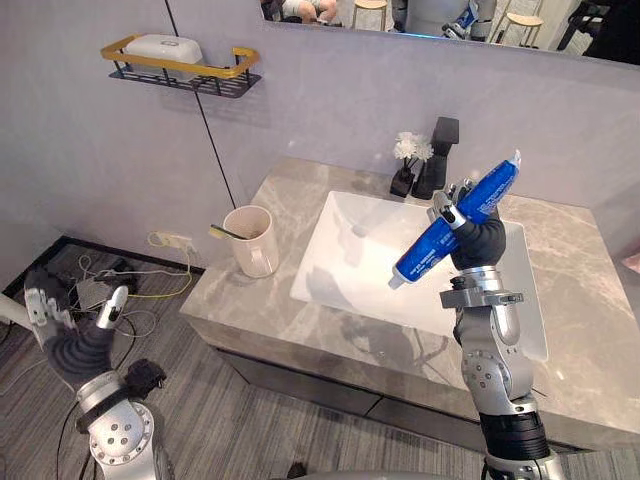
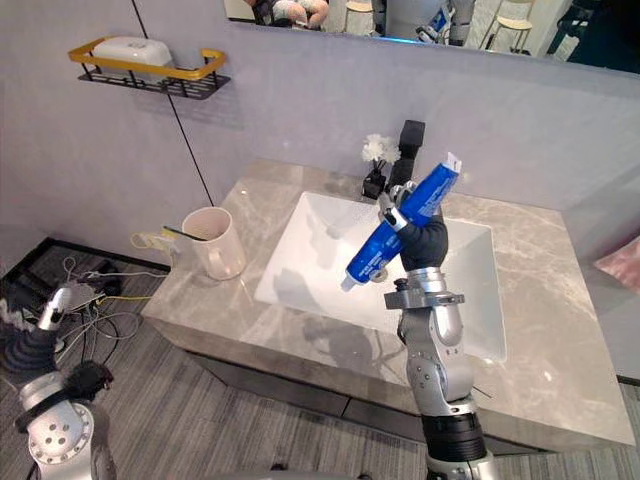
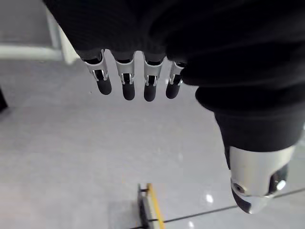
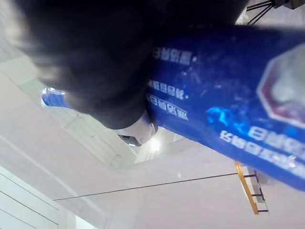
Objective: Organize washtable
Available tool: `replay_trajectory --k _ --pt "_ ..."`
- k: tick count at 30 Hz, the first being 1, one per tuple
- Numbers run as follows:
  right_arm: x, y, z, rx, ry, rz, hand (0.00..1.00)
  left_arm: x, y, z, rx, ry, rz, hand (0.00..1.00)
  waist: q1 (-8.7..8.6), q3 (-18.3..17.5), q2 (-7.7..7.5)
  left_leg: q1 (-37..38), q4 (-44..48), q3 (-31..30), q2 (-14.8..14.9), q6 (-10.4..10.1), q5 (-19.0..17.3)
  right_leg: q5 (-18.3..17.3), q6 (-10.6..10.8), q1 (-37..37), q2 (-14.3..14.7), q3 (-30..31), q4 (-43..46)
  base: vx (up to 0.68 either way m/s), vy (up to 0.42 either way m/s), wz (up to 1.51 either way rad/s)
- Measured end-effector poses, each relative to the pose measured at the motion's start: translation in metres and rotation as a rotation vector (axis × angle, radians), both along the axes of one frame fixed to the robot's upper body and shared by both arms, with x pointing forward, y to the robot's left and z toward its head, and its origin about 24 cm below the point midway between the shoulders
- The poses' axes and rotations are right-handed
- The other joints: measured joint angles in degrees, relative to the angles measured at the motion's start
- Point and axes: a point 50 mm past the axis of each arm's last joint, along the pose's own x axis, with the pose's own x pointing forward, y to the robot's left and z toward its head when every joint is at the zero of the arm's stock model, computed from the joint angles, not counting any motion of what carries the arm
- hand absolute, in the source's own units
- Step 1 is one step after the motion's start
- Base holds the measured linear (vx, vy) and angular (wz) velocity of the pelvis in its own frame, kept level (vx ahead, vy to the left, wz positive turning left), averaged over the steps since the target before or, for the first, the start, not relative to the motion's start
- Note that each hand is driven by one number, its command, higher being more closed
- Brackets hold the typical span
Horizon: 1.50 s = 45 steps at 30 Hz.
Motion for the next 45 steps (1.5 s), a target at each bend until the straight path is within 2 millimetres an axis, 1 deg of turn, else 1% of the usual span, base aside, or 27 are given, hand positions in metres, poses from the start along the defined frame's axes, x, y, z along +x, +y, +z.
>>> replay_trajectory --k 3,5,6,8,9,11,14,17,20,22,27,31,34,39,45 --pt "0.001 0.0 -0.002 0.007 0.008 -0.011 1.0 -0.002 0.001 -0.022 -0.051 0.087 -0.002 0.0 0.01 -0.01 -0.01 -0.06 0.0 -0.32 -0.12 0.0 0.0 -0.21 0.28 0.1 -0.15 -0.38 0.03 -0.01 0.0 0.08" --pt "0.0 0.0 -0.001 0.008 0.004 -0.033 1.0 -0.004 0.001 -0.05 -0.125 0.203 0.008 0.0 0.1 -0.03 -0.04 -0.13 0.0 -0.56 -0.21 0.0 0.0 -0.3 0.41 0.15 -0.24 -0.6 0.03 -0.01 0.001 0.06" --pt "0.0 0.0 -0.001 0.002 0.001 -0.037 1.0 -0.006 0.001 -0.059 -0.144 0.236 0.007 0.0 0.12 -0.04 -0.06 -0.12 0.0 -0.59 -0.24 0.0 0.0 -0.33 0.45 0.17 -0.27 -0.63 0.03 0.0 0.0 0.0" --pt "0.0 0.002 -0.001 -0.011 -0.008 -0.041 1.0 -0.013 -0.003 -0.088 -0.223 0.361 0.005 0.0 0.07 -0.08 -0.12 -0.14 0.0 -0.63 -0.35 -0.01 -0.01 -0.38 0.52 0.16 -0.39 -0.67 0.03 0.0 0.0 0.0" --pt "0.0 0.003 -0.001 -0.011 -0.005 -0.04 1.0 -0.014 -0.004 -0.093 -0.239 0.385 0.004 0.0 0.07 -0.1 -0.16 -0.15 0.0 -0.65 -0.38 -0.01 -0.01 -0.38 0.52 0.16 -0.42 -0.67 0.03 0.0 0.0 0.0" --pt "0.001 0.007 -0.004 -0.013 0.011 -0.031 1.0 -0.021 -0.008 -0.111 -0.289 0.464 -0.008 0.0 0.07 -0.24 -0.37 -0.18 0.0 -0.68 -0.5 0.0 -0.01 -0.39 0.53 0.15 -0.53 -0.7 0.03 0.0 0.0 0.0" --pt "0.004 0.007 -0.011 -0.017 0.042 -0.032 1.0 -0.028 -0.013 -0.127 -0.329 0.536 -0.027 0.0 0.11 -0.41 -0.64 -0.2 0.0 -0.78 -0.65 0.0 -0.01 -0.39 0.54 0.15 -0.66 -0.77 0.07 0.0 0.0 0.0" --pt "0.004 0.01 -0.011 -0.019 0.044 -0.021 1.0 -0.035 -0.016 -0.139 -0.362 0.603 -0.031 0.0 0.1 -0.57 -0.89 -0.25 0.0 -0.82 -0.67 0.0 -0.01 -0.41 0.56 0.1 -0.68 -0.79 0.08 -0.01 0.001 0.0" --pt "0.004 0.012 -0.012 -0.023 0.045 -0.014 1.0 -0.038 -0.022 -0.147 -0.386 0.645 -0.059 0.0 0.16 -0.73 -1.14 -0.39 0.03 -0.86 -0.65 0.0 -0.01 -0.41 0.57 -0.01 -0.64 -0.79 0.09 0.0 0.0 0.0" --pt "0.004 0.012 -0.012 -0.025 0.046 -0.017 1.0 -0.038 -0.03 -0.155 -0.387 0.702 -0.117 0.0 0.42 -0.79 -1.36 -0.61 0.18 -0.96 -0.65 0.0 -0.01 -0.41 0.57 -0.14 -0.63 -0.85 0.08 0.0 0.0 0.0" --pt "0.004 0.014 -0.013 -0.026 0.052 -0.012 1.0 -0.044 -0.037 -0.166 -0.401 0.777 -0.17 0.0 0.65 -0.73 -1.7 -0.66 0.41 -0.96 -0.6 0.0 -0.03 -0.41 0.57 -0.14 -0.57 -0.78 0.12 0.0 0.0 0.0" --pt "0.007 0.013 -0.02 -0.024 0.089 -0.024 1.0 -0.045 -0.038 -0.17 -0.402 0.81 -0.177 0.0 1.21 -0.49 -2.16 -0.71 0.68 -0.98 -0.56 -0.01 -0.04 -0.42 0.56 -0.13 -0.56 -0.75 0.3 0.0 0.0 0.0" --pt "0.007 0.014 -0.021 -0.024 0.091 -0.021 1.0 -0.049 -0.039 -0.174 -0.407 0.836 -0.178 0.0 1.23 -0.32 -2.43 -1.0 1.08 -1.05 -0.56 -0.01 -0.07 -0.46 0.52 -0.3 -0.6 -0.76 0.59 0.0 0.0 0.0" --pt "0.007 0.014 -0.021 -0.023 0.091 -0.021 1.0 -0.054 -0.041 -0.178 -0.409 0.872 -0.196 0.0 1.23 -0.26 -2.48 -0.95 1.31 -1.05 -0.51 -0.01 -0.07 -0.55 0.43 -0.31 -0.62 -0.67 0.96 -0.03 -0.002 0.0" --pt "0.007 0.014 -0.021 -0.023 0.091 -0.02 1.0 -0.06 -0.048 -0.185 -0.43 0.923 -0.229 0.0 1.24 -0.09 -2.45 -0.93 1.32 -1.03 -0.41 -0.01 -0.08 -0.57 0.41 -0.32 -0.57 -0.62 0.99 -0.01 -0.002 0.0"
